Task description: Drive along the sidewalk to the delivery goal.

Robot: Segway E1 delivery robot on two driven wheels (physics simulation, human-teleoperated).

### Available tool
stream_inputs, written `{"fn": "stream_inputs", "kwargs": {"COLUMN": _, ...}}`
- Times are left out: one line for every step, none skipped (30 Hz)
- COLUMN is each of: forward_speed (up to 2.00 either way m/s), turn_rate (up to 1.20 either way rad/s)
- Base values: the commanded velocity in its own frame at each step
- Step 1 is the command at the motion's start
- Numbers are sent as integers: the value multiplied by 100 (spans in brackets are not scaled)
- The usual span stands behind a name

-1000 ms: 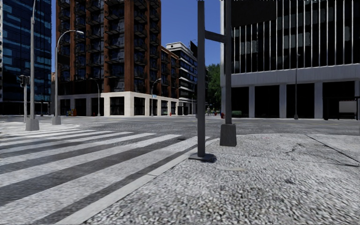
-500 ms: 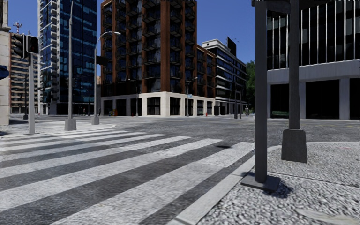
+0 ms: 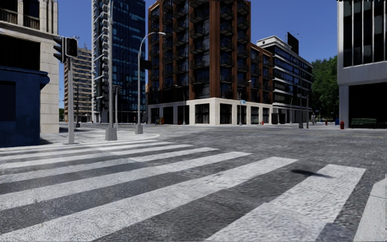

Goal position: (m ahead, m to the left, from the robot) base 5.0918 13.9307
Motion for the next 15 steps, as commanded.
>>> {"fn": "stream_inputs", "kwargs": {"forward_speed": 164, "turn_rate": 50}}
{"fn": "stream_inputs", "kwargs": {"forward_speed": 164, "turn_rate": 50}}
{"fn": "stream_inputs", "kwargs": {"forward_speed": 163, "turn_rate": 49}}
{"fn": "stream_inputs", "kwargs": {"forward_speed": 163, "turn_rate": 49}}
{"fn": "stream_inputs", "kwargs": {"forward_speed": 163, "turn_rate": 48}}
{"fn": "stream_inputs", "kwargs": {"forward_speed": 163, "turn_rate": 48}}
{"fn": "stream_inputs", "kwargs": {"forward_speed": 163, "turn_rate": 47}}
{"fn": "stream_inputs", "kwargs": {"forward_speed": 163, "turn_rate": 47}}
{"fn": "stream_inputs", "kwargs": {"forward_speed": 163, "turn_rate": 47}}
{"fn": "stream_inputs", "kwargs": {"forward_speed": 163, "turn_rate": 41}}
{"fn": "stream_inputs", "kwargs": {"forward_speed": 163, "turn_rate": 38}}
{"fn": "stream_inputs", "kwargs": {"forward_speed": 163, "turn_rate": 38}}
{"fn": "stream_inputs", "kwargs": {"forward_speed": 163, "turn_rate": 38}}
{"fn": "stream_inputs", "kwargs": {"forward_speed": 163, "turn_rate": 38}}
{"fn": "stream_inputs", "kwargs": {"forward_speed": 163, "turn_rate": 38}}
